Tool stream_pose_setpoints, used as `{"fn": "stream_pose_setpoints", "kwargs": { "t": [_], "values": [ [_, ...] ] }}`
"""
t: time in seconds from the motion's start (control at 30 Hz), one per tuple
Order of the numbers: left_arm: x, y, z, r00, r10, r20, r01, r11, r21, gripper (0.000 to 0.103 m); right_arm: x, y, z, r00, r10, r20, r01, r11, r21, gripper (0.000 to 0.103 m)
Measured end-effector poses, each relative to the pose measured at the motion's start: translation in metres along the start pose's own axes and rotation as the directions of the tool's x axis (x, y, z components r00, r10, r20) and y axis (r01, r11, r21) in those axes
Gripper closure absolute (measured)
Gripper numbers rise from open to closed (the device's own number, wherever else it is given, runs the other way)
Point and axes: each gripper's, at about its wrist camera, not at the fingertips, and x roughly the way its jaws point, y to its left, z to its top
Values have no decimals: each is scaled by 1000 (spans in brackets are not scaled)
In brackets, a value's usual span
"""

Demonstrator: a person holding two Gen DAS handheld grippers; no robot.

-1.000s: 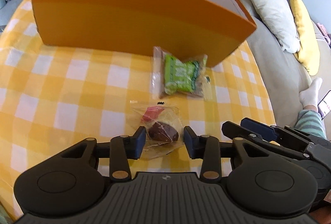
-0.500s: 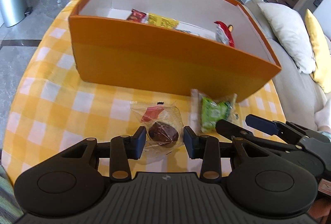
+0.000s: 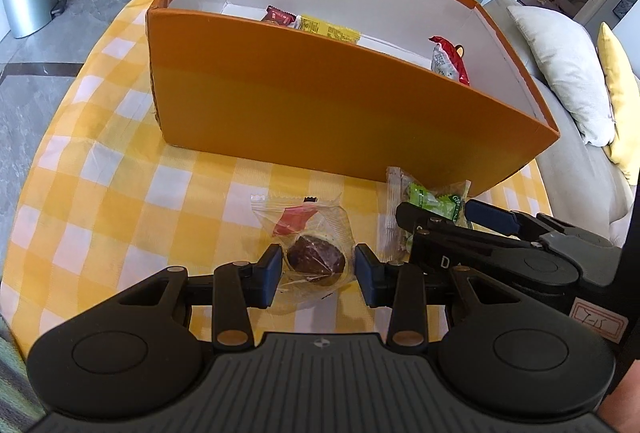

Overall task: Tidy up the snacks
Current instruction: 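Grasp the green raisin pack with the right tool while the left tool grasps the clear packet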

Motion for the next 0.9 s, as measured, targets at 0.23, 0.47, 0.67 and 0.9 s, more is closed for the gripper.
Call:
{"fn": "stream_pose_setpoints", "kwargs": {
  "t": [0.23,0.47,0.67,0.9],
  "values": [
    [1,0,-3,1000,-5,-11,5,1000,-4,59,2,-4,0,1000,-2,-11,2,1000,-2,44],
    [-8,-7,-7,1000,-5,-1,5,1000,19,59,-4,-16,4,999,31,-14,-31,999,35,68],
    [-21,-8,-10,1000,0,14,0,1000,23,59,-23,-15,-2,999,32,-7,-32,999,23,82],
    [-33,-12,-14,1000,-6,27,5,1000,29,59,-51,-18,-18,998,56,-31,-55,998,26,103]
  ]
}}
